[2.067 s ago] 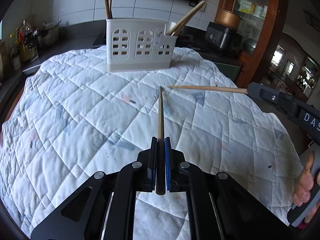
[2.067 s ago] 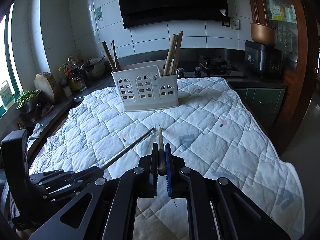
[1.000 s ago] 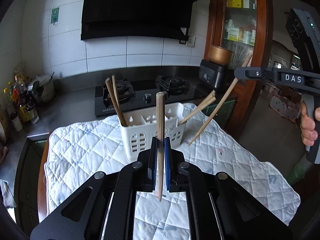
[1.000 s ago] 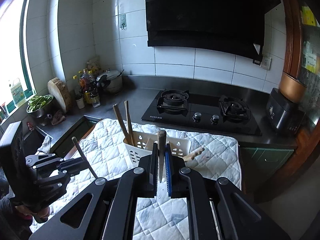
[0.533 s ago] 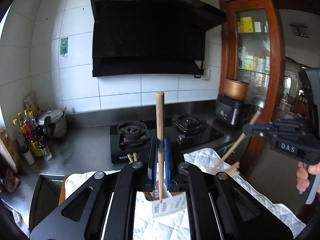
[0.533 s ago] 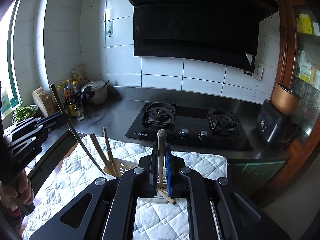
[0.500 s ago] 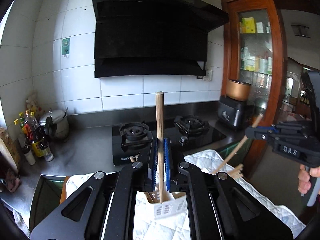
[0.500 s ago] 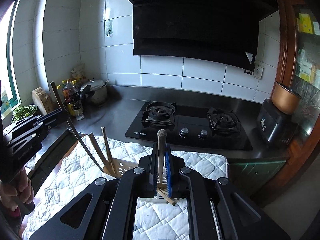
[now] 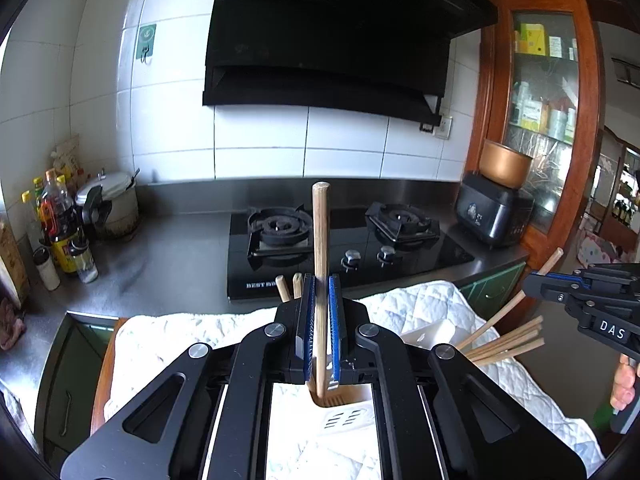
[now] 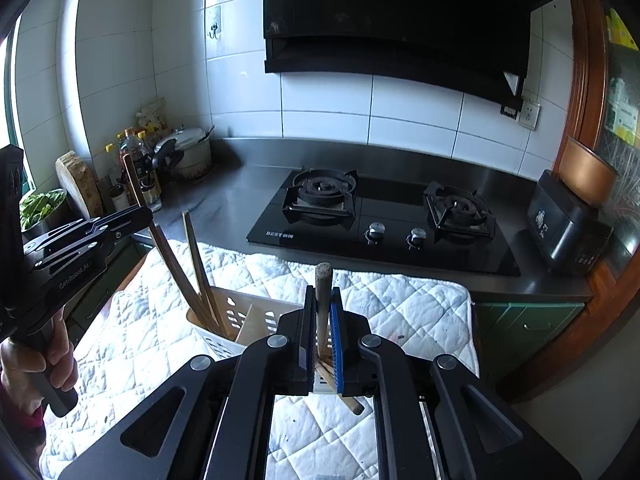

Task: Organize utensils
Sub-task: 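Carry both held chopsticks over the white holder and lower them inside, then open both grippers to release the chopsticks into the holder and withdraw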

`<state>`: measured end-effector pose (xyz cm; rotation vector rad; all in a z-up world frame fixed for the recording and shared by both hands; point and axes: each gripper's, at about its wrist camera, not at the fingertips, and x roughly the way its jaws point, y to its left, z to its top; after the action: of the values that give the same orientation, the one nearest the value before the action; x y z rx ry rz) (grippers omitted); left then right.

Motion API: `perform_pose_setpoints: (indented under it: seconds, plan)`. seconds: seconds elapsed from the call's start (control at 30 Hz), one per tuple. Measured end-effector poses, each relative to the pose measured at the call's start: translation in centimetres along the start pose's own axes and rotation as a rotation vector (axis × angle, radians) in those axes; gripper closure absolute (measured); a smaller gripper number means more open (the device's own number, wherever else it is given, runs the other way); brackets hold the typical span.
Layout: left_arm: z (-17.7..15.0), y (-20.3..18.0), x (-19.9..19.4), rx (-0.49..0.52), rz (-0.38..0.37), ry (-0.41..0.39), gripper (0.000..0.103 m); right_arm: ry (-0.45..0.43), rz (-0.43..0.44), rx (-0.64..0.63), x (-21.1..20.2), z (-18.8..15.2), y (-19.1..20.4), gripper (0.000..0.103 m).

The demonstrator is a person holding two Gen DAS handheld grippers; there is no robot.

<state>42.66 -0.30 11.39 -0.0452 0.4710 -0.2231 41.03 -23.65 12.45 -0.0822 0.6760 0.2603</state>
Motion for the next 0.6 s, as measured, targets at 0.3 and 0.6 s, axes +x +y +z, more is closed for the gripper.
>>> perform_pose_setpoints:
  seconds: [0.3,0.6]
  plan:
    - [-1.3,0.8,0.6,-0.011,-0.013,0.031,0.094,0.032,0.002,0.007,1.6,-1.2,0.1,0.096]
    - [-1.2,0.9,-1.9,-0.011,-0.007,-0.004,0.064,0.010,-0.008,0.037,0.6,-1.6,-0.3,0.082]
